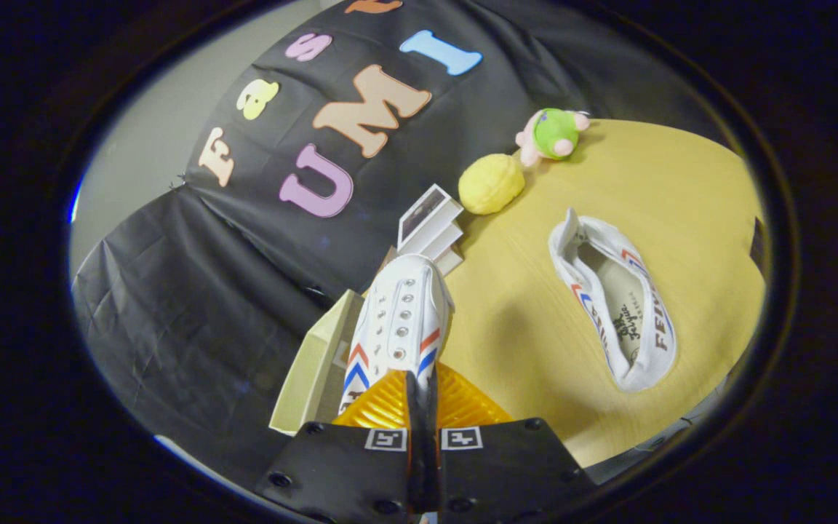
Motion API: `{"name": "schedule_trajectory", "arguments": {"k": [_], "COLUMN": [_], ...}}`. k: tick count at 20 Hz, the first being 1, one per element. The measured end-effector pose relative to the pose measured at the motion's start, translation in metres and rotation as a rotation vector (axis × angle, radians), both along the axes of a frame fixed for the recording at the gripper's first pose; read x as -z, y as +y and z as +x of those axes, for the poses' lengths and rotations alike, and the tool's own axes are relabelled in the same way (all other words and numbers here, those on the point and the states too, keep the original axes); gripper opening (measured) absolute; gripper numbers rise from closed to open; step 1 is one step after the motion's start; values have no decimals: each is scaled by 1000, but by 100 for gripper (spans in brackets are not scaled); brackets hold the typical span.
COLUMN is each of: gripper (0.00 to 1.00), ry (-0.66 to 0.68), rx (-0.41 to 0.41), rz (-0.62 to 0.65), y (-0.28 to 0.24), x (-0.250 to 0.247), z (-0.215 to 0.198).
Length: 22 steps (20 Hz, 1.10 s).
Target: Open the storage box then place both shoes into the box .Put the left shoe in first, then the right shoe, with the right side of both shoes facing outward in a uniform manner.
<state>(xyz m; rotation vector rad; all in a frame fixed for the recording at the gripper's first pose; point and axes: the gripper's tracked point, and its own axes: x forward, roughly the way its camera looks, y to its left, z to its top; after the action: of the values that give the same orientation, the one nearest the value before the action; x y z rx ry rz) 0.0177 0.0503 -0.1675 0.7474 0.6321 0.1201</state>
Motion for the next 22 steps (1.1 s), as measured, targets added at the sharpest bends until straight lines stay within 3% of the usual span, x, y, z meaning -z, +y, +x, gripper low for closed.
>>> {"name": "schedule_trajectory", "arguments": {"k": [7, 11, 15, 22], "gripper": [3, 3, 4, 4], "ry": [-58, 22, 142, 277], "rx": [-128, -183, -188, -159], "rz": [64, 33, 77, -96], "y": [76, 122, 165, 200], "x": [-66, -53, -27, 24], "z": [2, 22, 45, 73]}}
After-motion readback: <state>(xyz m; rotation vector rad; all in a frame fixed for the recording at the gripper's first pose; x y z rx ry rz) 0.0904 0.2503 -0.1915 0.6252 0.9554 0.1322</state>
